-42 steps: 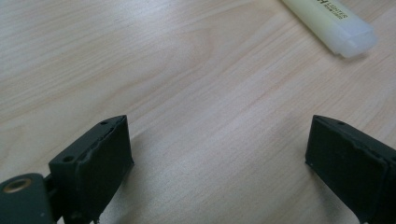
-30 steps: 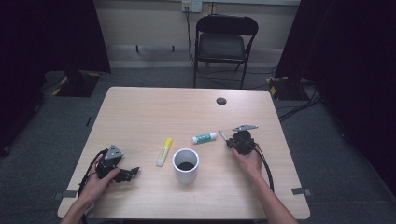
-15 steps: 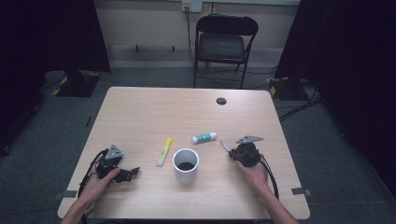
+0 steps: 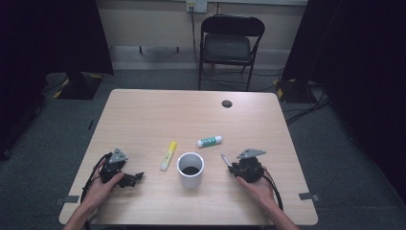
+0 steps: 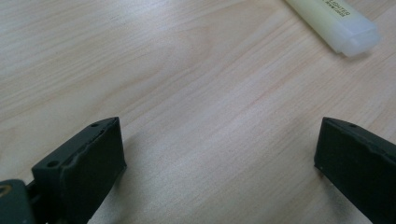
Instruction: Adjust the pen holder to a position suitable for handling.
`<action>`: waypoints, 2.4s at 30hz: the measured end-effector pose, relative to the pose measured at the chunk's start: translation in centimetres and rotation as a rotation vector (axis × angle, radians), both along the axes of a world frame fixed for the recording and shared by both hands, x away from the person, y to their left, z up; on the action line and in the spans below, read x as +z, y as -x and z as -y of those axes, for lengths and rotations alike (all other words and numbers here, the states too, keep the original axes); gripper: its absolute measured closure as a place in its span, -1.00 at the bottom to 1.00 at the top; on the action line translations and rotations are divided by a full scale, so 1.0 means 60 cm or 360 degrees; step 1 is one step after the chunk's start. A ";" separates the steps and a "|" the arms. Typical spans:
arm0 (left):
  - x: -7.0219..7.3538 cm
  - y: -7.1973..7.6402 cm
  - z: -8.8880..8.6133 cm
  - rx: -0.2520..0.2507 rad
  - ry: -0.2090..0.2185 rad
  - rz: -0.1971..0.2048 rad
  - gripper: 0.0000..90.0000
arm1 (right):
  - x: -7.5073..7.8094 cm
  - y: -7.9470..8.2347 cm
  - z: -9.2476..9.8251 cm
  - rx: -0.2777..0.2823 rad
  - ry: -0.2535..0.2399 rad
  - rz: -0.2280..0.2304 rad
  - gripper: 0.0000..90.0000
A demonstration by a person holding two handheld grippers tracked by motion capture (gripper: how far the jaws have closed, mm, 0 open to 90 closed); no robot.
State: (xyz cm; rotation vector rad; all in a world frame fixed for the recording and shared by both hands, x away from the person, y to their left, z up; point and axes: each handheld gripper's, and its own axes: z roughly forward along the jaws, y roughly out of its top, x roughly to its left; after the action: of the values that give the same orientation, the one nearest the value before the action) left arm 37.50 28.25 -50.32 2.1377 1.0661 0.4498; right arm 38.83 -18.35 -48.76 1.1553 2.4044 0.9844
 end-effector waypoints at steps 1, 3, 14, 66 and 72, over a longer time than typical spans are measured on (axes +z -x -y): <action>0.000 0.000 0.000 -0.0001 0.0000 0.0001 -0.98 | 0.000 -0.002 -0.003 0.0000 0.0007 -0.0001 0.59; 0.000 0.000 0.000 0.0000 -0.0001 0.0000 -0.98 | 0.000 -0.007 -0.008 0.0005 0.0018 0.0008 0.57; 0.000 0.000 0.000 -0.0002 -0.0003 0.0002 -0.98 | -0.002 -0.046 -0.034 0.0001 0.0005 0.0026 0.58; 0.000 -0.005 0.005 0.0012 -0.0005 -0.0003 -1.00 | 0.053 -0.036 -0.024 0.0008 -0.0284 0.0127 0.79; 0.000 -0.005 0.005 0.0012 -0.0006 -0.0003 -1.00 | 0.069 -0.029 -0.019 0.0009 -0.0339 0.0197 0.80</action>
State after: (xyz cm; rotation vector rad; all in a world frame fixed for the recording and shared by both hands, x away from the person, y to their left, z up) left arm 37.82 27.94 -50.32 2.1382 1.0753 0.4540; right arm 40.59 -17.21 -44.60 1.1202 2.2495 1.3002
